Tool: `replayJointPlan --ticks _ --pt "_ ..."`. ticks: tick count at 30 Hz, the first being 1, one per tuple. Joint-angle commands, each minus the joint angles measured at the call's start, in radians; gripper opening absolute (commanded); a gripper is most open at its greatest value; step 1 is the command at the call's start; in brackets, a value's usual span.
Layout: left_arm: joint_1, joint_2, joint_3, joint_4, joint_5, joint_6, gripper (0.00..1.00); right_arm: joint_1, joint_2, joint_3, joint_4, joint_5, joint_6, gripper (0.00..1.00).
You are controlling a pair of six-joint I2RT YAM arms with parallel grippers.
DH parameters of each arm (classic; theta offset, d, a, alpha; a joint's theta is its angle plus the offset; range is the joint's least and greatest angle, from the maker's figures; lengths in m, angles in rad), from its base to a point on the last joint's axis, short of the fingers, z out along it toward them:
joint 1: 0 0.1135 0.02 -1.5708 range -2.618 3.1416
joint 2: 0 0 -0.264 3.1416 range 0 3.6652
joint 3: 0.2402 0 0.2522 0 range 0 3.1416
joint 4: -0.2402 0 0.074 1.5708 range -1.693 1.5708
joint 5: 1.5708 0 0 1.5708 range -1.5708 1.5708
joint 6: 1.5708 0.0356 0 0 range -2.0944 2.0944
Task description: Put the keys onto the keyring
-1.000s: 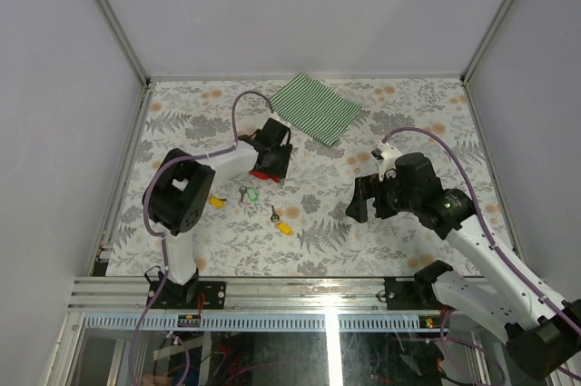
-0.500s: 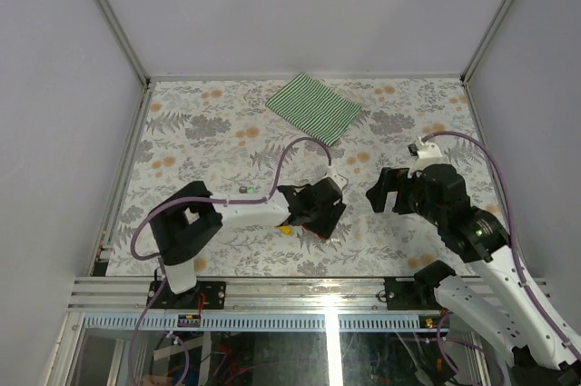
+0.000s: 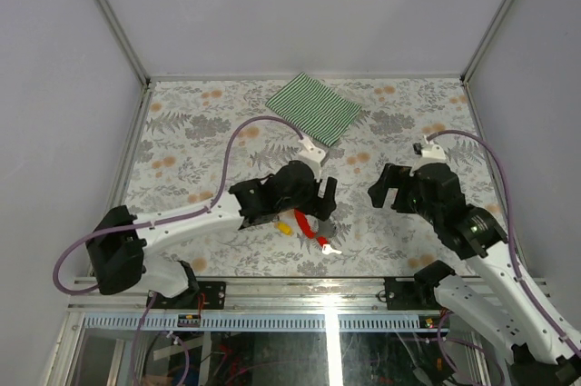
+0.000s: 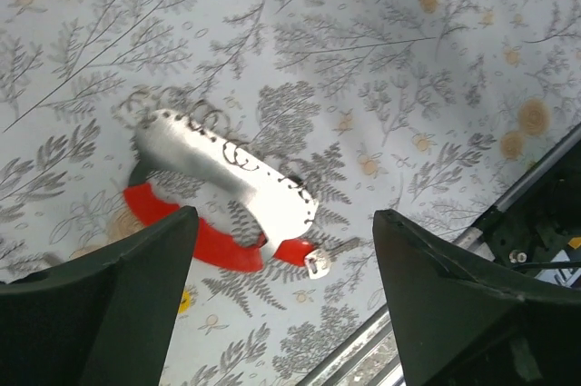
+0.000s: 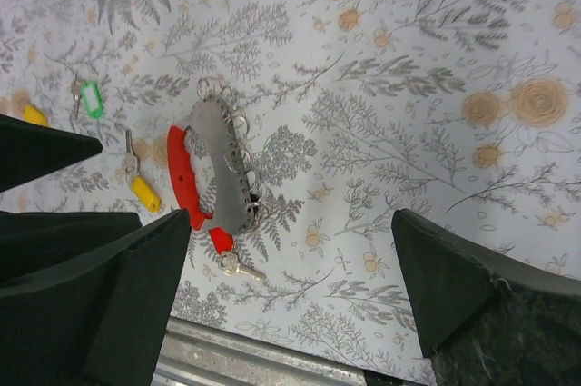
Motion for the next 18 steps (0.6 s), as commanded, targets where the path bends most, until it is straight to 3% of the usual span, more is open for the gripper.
replayJointPlan --ticks 1,5,8,18 --pt "0.053 -0.068 -0.084 0.038 0.026 -0.014 0.8 -0.003 0.092 -0.01 0.05 -0.091 0.02 0.99" --pt "0.128 -0.176 -0.164 0.042 0.094 -0.039 0.8 -0.004 0.165 -0.035 0.094 -0.295 -0.019 0.99" --pt "0.181 -0.249 -0.217 0.036 0.126 -0.053 0.8 -0.004 0.188 -0.116 0.198 -0.406 0.016 0.91" --pt "0.197 -0.376 -0.363 0.071 0.132 -0.128 0.79 -0.003 0.344 -0.256 0.415 -0.454 0.091 0.78"
